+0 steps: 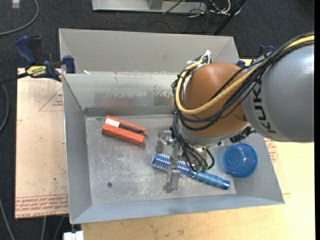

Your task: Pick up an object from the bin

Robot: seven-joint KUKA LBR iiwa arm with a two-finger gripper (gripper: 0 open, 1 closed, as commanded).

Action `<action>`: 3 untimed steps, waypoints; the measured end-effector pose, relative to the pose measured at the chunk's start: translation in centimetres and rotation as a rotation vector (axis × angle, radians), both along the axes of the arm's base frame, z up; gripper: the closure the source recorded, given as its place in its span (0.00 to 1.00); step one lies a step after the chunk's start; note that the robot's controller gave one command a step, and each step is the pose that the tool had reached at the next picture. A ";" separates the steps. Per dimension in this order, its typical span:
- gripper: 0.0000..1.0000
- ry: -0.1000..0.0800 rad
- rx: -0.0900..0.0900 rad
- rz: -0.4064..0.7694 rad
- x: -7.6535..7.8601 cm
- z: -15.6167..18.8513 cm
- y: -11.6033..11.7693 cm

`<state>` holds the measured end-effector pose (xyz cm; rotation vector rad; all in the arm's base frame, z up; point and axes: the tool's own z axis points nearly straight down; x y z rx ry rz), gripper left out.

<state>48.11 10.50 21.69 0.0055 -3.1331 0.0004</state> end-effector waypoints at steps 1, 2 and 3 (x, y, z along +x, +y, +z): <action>0.00 -0.009 0.001 -0.003 0.2 0.4 -0.1; 0.00 -0.013 0.004 0.080 1.8 -1.2 -1.3; 0.00 -0.012 0.001 0.172 3.4 -6.6 -3.8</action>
Offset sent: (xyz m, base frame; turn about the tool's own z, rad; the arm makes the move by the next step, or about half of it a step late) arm 0.0546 -0.0610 -0.0663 -0.2415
